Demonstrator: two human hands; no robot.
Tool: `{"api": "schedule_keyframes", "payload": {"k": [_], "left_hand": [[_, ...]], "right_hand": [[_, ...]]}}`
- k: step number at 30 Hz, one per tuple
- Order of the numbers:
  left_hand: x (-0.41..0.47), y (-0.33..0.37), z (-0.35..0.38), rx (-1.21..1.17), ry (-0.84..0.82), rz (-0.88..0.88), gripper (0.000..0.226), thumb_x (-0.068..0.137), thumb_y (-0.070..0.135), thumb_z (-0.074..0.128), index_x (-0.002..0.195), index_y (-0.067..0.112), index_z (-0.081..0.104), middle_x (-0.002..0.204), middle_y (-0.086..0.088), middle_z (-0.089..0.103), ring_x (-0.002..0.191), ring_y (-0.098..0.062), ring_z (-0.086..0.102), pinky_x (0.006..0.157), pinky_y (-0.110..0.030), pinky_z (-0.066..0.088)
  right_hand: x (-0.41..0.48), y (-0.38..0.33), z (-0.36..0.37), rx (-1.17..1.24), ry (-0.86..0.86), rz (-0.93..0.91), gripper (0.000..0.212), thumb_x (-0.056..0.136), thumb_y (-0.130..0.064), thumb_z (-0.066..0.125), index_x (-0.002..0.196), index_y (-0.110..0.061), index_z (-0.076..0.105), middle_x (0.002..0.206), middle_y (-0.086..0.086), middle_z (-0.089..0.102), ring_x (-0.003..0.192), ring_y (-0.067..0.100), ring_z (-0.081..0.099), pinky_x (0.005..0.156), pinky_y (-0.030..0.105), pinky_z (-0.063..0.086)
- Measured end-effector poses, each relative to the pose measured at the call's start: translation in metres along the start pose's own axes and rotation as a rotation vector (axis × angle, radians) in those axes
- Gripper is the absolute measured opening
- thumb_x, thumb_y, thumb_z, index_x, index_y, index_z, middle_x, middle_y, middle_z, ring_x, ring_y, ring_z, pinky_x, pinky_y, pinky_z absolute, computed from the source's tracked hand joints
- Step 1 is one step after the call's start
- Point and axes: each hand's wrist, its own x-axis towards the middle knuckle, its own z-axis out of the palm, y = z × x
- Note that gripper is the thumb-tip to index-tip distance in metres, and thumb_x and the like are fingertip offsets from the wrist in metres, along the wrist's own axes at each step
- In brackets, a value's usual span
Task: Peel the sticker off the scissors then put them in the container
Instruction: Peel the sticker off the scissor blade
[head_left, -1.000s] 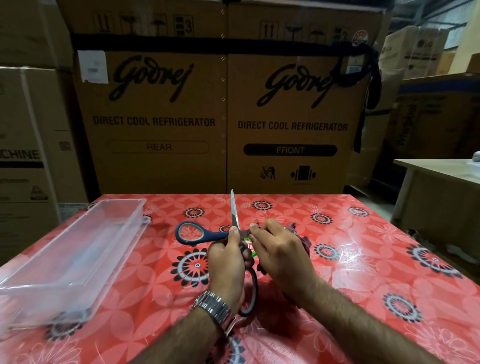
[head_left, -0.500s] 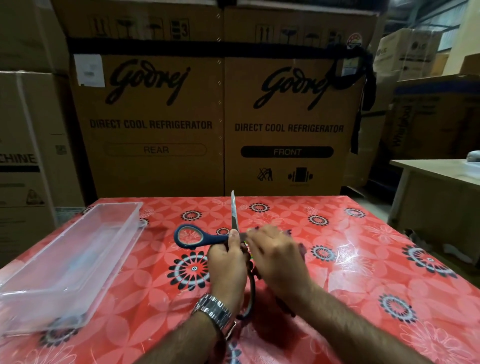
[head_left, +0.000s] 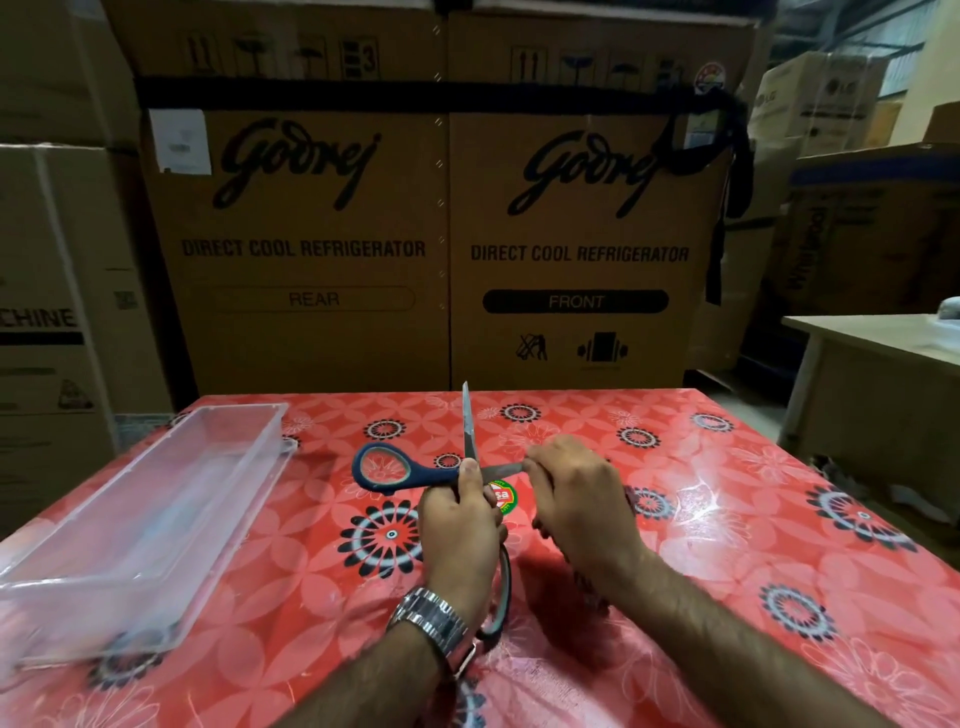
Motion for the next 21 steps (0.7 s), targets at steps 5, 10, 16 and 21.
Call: {"api": "schedule_keyframes", "payload": {"k": [5, 10, 16, 21], "left_hand": [[0.004, -0.004, -0.001, 0.067, 0.04, 0.02, 0.045, 0.096, 0.038, 0.048, 0.064, 0.006, 0.051, 0.049, 0.0, 0.043, 0.043, -0.015, 0.04, 0.046, -0.029, 0.035], [0.006, -0.002, -0.003, 0.048, 0.007, 0.021, 0.045, 0.099, 0.031, 0.045, 0.063, 0.004, 0.05, 0.047, -0.001, 0.042, 0.04, -0.014, 0.039, 0.042, -0.027, 0.036], [0.008, 0.004, -0.006, -0.068, -0.051, -0.03, 0.04, 0.101, 0.028, 0.039, 0.067, 0.009, 0.044, 0.046, 0.005, 0.032, 0.035, -0.005, 0.028, 0.036, -0.019, 0.027], [0.007, 0.007, -0.005, -0.137, -0.094, -0.085, 0.041, 0.101, 0.028, 0.04, 0.065, 0.009, 0.045, 0.042, 0.007, 0.032, 0.034, -0.004, 0.028, 0.035, -0.017, 0.028]], "right_hand": [[-0.005, -0.016, 0.001, 0.058, -0.046, -0.159, 0.013, 0.086, -0.008, 0.057, 0.078, -0.005, 0.067, 0.071, 0.006, 0.06, 0.061, 0.021, 0.057, 0.058, 0.03, 0.045], [-0.007, -0.016, 0.0, 0.054, -0.037, -0.141, 0.017, 0.087, -0.012, 0.054, 0.078, -0.007, 0.067, 0.071, 0.005, 0.06, 0.059, 0.021, 0.057, 0.058, 0.032, 0.047], [-0.005, -0.002, -0.002, 0.058, -0.005, -0.089, 0.008, 0.083, -0.006, 0.062, 0.08, -0.006, 0.069, 0.072, 0.005, 0.06, 0.062, 0.021, 0.058, 0.059, 0.035, 0.047], [-0.012, -0.011, 0.005, 0.068, -0.06, -0.185, 0.006, 0.082, -0.004, 0.063, 0.079, -0.003, 0.068, 0.073, 0.007, 0.06, 0.064, 0.023, 0.059, 0.057, 0.038, 0.05]]}}
